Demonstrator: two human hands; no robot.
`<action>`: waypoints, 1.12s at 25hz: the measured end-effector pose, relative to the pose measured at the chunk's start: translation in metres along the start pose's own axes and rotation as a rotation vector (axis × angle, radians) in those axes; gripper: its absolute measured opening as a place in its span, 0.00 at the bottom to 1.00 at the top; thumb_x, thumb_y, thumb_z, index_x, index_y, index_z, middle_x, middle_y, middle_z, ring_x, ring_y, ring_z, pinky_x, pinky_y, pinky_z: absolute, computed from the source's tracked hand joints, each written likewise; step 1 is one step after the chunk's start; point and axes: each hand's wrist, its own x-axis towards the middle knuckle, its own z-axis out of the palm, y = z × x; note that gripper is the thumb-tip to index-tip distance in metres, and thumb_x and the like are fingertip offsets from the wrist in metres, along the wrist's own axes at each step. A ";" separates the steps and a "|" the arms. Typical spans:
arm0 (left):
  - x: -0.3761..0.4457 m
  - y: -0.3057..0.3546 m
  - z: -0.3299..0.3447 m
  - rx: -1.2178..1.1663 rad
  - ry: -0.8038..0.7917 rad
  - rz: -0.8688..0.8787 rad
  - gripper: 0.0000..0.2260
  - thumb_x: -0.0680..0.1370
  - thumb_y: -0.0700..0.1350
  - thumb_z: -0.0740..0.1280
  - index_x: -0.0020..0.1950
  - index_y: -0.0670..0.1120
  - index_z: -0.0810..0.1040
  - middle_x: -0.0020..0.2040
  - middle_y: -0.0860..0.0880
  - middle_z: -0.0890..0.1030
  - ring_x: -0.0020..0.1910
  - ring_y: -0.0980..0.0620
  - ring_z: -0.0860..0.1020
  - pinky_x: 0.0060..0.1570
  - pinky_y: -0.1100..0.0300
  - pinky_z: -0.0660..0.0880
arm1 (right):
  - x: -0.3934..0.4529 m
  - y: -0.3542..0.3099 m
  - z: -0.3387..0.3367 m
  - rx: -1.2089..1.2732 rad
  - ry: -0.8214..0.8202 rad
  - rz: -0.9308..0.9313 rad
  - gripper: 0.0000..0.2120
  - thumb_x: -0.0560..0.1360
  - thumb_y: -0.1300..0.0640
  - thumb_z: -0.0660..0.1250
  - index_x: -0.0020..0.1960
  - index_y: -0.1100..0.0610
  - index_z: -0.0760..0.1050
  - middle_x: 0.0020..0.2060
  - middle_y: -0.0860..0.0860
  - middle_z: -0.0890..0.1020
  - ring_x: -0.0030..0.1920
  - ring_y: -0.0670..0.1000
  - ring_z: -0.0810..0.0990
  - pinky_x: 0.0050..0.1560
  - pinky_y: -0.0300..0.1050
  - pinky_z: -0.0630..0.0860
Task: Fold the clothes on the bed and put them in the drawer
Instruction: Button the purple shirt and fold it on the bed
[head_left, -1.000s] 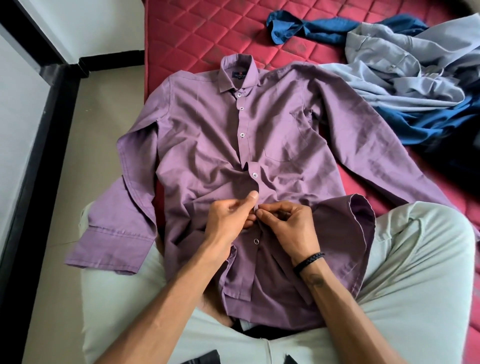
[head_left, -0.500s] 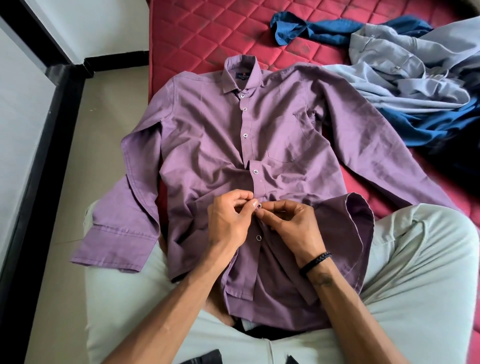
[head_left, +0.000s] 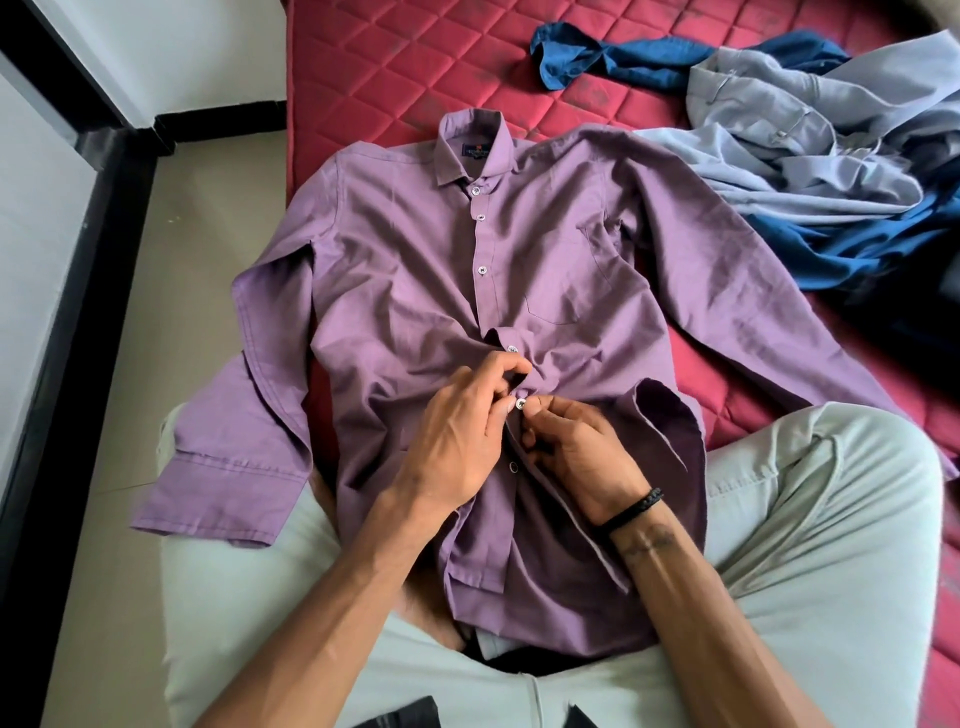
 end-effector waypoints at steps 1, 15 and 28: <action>0.000 0.000 -0.001 0.070 0.002 0.019 0.15 0.80 0.39 0.68 0.65 0.52 0.74 0.44 0.56 0.80 0.43 0.53 0.78 0.46 0.53 0.77 | 0.000 -0.002 0.000 0.004 0.000 0.010 0.05 0.82 0.60 0.66 0.49 0.60 0.79 0.35 0.50 0.78 0.36 0.47 0.73 0.38 0.39 0.72; -0.054 0.005 0.001 0.276 -0.310 -0.152 0.04 0.81 0.48 0.65 0.50 0.52 0.79 0.47 0.50 0.78 0.49 0.43 0.81 0.42 0.47 0.75 | -0.063 0.012 0.013 -1.430 0.285 -0.241 0.07 0.76 0.50 0.67 0.47 0.53 0.75 0.44 0.50 0.81 0.47 0.62 0.80 0.41 0.54 0.78; -0.046 0.017 0.012 0.387 -0.350 -0.208 0.06 0.77 0.43 0.68 0.54 0.49 0.76 0.54 0.48 0.81 0.53 0.39 0.80 0.45 0.48 0.73 | -0.059 0.008 -0.017 -1.203 0.131 -0.237 0.06 0.75 0.55 0.72 0.41 0.52 0.77 0.34 0.44 0.82 0.36 0.42 0.79 0.39 0.37 0.72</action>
